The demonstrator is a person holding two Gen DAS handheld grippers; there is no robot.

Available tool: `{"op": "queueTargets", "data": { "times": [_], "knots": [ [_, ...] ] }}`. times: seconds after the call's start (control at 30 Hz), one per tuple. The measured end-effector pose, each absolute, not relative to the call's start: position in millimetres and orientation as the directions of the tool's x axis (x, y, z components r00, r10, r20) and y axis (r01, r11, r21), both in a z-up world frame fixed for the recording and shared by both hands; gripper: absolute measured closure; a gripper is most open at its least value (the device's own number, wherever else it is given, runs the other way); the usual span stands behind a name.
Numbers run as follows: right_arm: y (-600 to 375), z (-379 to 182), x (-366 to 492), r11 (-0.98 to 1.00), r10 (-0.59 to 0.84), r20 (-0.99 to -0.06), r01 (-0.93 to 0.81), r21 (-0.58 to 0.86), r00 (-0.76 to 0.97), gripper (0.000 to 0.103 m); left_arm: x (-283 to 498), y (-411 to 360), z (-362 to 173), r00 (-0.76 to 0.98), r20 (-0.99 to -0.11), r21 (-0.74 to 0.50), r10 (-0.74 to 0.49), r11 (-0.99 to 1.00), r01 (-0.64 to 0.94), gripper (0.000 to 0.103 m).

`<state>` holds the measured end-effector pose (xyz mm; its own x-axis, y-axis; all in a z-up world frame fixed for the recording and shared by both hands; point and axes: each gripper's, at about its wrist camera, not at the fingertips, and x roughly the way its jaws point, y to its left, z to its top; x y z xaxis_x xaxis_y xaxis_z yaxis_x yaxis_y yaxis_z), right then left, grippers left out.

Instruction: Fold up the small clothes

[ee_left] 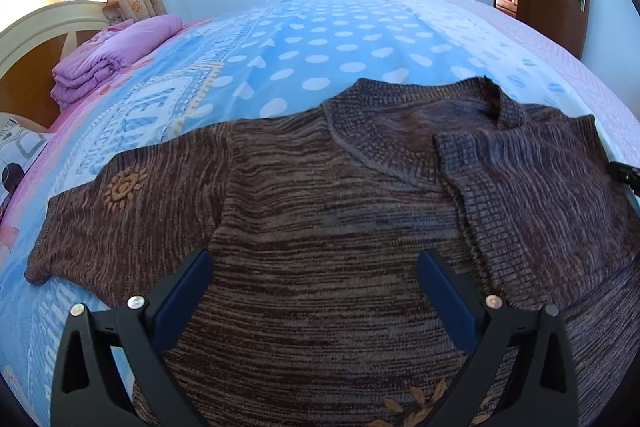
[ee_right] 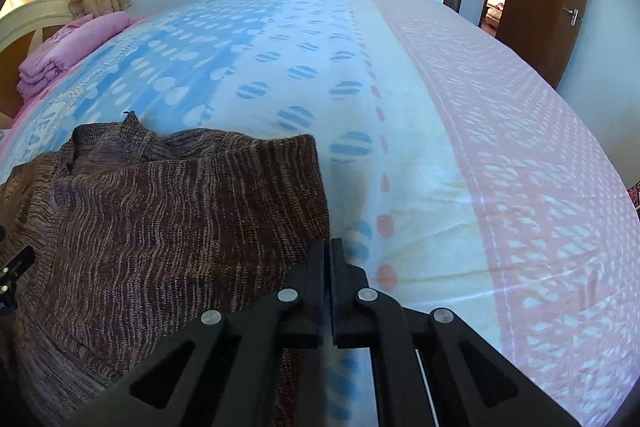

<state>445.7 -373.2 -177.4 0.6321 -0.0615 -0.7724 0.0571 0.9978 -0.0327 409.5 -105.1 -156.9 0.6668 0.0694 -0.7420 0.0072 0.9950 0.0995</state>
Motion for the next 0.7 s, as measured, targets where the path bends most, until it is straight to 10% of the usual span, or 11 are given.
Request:
{"op": "queueTargets", "data": {
  "times": [0.1,0.2,0.7],
  "knots": [
    [-367.2,-170.0,439.1,1.0,-0.026,-0.763,0.013,-0.023,0.646,0.097,407.7,-105.3,-156.0,0.671,-0.738,0.106,0.075,0.994,0.005,0.0],
    [-367.9,-155.2,421.6,0.999,0.017,-0.733,0.012,0.034,0.68,0.069,407.7,-104.9,-152.9,0.674,-0.732,0.118,0.094,0.993,-0.011,0.0],
    [-332.2,-142.7,355.7,0.993,-0.024,-0.736,-0.068,-0.095,0.677,0.069,393.4,-94.0,-143.0,0.673,-0.73,0.152,0.117,0.988,-0.007,0.0]
  ]
}}
